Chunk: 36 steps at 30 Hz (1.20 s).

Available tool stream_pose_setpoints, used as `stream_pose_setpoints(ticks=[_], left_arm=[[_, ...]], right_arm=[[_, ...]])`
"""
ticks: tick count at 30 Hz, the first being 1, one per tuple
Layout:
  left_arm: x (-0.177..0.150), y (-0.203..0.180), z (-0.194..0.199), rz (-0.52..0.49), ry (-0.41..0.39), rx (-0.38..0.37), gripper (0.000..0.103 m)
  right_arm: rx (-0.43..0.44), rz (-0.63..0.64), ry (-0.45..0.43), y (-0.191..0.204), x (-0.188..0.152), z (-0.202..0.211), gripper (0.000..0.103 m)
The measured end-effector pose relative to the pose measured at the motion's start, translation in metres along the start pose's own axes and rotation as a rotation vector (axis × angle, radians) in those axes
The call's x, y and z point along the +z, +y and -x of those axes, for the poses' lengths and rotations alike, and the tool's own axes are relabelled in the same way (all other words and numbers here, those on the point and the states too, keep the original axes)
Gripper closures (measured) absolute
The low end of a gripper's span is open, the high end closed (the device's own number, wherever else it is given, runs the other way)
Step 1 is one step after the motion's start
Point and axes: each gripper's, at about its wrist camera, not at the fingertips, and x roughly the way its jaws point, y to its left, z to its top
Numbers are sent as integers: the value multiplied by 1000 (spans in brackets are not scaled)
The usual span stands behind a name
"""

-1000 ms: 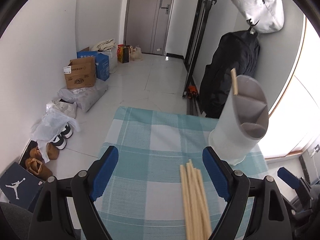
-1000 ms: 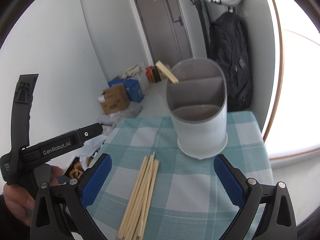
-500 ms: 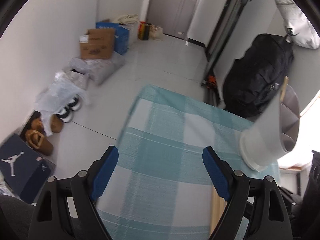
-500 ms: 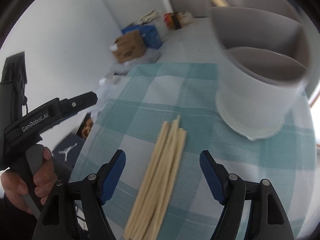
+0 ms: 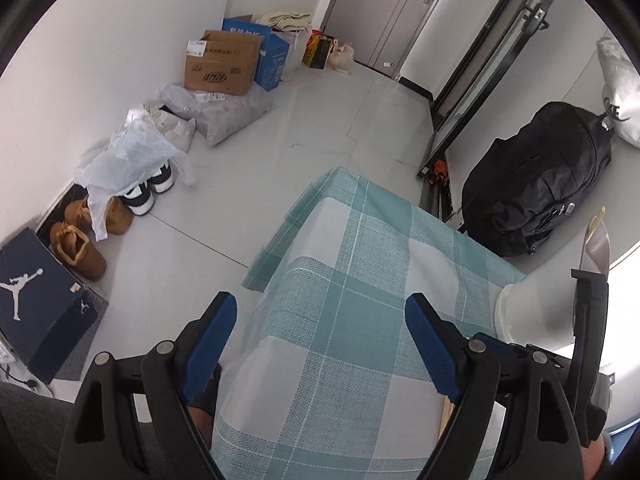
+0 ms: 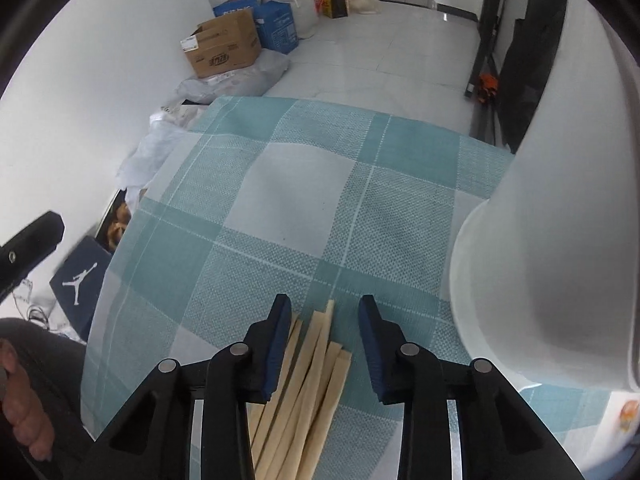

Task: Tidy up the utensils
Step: 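Lower the right tool onto the bundle and grasp a chopstick, then grasp a chopstick with the left tool while the right tool holds its chopstick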

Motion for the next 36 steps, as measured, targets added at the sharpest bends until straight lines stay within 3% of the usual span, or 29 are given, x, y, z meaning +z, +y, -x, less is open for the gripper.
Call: stream_pose_setpoints(ticks=[2, 4, 7, 16, 20, 24, 30, 36], left_arm=[[2, 1, -1, 5, 4, -3, 20], [3, 1, 0, 9, 6, -12, 20], [3, 0, 1, 3, 1, -14, 20], [-1, -2, -2, -15, 28, -16, 20], [-9, -15, -6, -80, 45, -8, 20], [-20, -32, -14, -158, 114, -31, 20], [-43, -59, -31, -262, 215, -1, 20], [-56, -82, -34, -346, 237, 33, 20]], right_arm=[[2, 0, 2, 1, 1, 2, 74], [20, -24, 7, 0, 3, 2, 95], [36, -53, 0, -3, 4, 3, 99], [101, -120, -112, -12, 2, 38, 100], [134, -114, -209, -13, -5, 71, 100], [168, -131, -307, -21, -15, 103, 100], [249, -176, -477, -42, -29, 142, 100], [249, -149, -507, -51, -42, 152, 100]])
